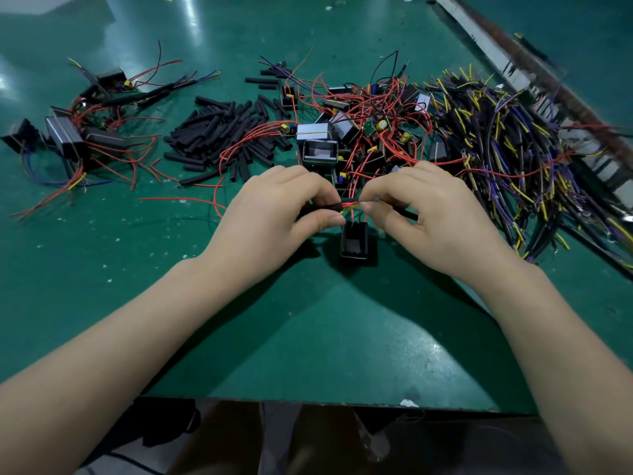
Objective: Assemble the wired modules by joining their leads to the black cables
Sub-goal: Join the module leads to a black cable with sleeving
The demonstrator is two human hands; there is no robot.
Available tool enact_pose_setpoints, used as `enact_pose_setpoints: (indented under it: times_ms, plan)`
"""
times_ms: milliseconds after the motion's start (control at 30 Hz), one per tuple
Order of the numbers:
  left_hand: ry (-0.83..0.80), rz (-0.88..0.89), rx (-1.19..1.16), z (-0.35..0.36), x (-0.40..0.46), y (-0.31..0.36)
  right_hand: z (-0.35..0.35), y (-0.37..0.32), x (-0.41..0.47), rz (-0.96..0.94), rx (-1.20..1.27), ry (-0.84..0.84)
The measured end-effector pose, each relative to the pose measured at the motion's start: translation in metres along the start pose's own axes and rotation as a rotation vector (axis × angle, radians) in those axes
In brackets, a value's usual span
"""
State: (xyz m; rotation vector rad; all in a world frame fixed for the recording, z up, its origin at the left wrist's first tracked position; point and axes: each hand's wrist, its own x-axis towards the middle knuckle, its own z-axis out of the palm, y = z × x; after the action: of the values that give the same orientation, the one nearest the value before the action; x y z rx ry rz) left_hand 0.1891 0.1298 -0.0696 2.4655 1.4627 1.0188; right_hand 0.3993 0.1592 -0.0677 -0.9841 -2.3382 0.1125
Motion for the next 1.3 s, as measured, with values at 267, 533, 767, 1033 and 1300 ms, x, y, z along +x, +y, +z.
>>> enact_pose_setpoints:
  times_ms: [267,533,767,1033,1300]
  plan:
    - [-0.027,-0.032,-0.030,-0.013,-0.012,-0.014,0.003,-0.002,-0.003,0.029,0.043,-0.049]
    - [-0.032,0.001,-0.090,-0.009,-0.004,0.002,0.004,-0.007,-0.003,-0.031,0.029,-0.030]
    - [-0.007,-0.004,-0.110,0.000,-0.002,0.004,0.003,-0.007,-0.003,0.036,0.064,-0.064]
    - [0.109,-0.040,-0.172,0.005,-0.005,0.004,-0.003,-0.002,-0.003,0.148,0.253,-0.081]
    - [0.118,0.076,-0.118,0.009,-0.004,0.006,0.000,-0.003,-0.005,0.122,0.277,-0.032]
